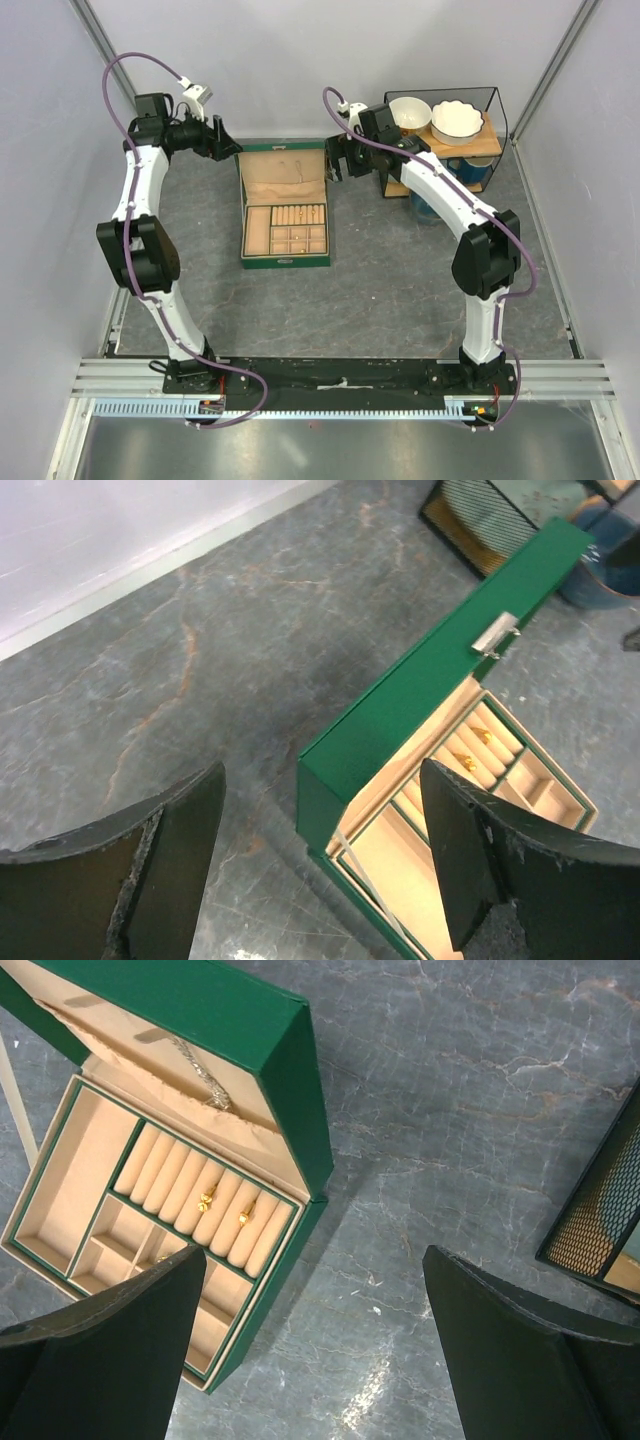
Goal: Organize the mixed jewelry
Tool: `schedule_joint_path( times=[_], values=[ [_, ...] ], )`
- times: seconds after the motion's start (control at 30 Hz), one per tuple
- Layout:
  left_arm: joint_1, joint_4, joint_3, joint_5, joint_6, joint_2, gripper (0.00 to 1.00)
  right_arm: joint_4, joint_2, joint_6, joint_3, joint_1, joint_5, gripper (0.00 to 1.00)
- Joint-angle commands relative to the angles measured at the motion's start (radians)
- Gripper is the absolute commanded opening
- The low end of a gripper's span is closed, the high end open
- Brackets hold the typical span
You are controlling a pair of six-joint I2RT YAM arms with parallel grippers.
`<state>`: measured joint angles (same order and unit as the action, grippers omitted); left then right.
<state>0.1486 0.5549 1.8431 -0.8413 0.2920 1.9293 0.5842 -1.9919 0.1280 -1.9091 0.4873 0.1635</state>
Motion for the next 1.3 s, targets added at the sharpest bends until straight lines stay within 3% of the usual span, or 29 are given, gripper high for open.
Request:
schedule_joint_path(
  times=[0.0,0.27,0.53,0.93,1.07,1.27],
  values=[
    [0.002,0.080,0.077,-0.235,0.104,0.068,0.86,0.003,-0.024,0.021,0.001,-0.015,0.042,0.98],
    [0.000,0.094,0.033,-0.364,0.136,0.082,0.91,0.003,-0.004,0.025,0.019,-0.019,0.048,0.98],
    [-0.011,0.096,-0.192,-0.409,0.220,-0.067,0.93,0.003,0.025,0.028,0.044,-0.024,0.050,0.98],
    [-0.012,0.096,-0.426,-0.341,0.265,-0.226,0.92,0.040,0.084,-0.004,0.101,-0.035,0.091,0.98],
    [-0.014,0.085,-0.521,-0.292,0.262,-0.291,0.92,0.156,0.107,-0.080,0.100,-0.042,0.022,0.98],
    [-0.012,0.028,-0.706,-0.245,0.268,-0.391,0.92,0.170,0.159,-0.114,0.185,-0.059,0.002,0.98]
  ],
)
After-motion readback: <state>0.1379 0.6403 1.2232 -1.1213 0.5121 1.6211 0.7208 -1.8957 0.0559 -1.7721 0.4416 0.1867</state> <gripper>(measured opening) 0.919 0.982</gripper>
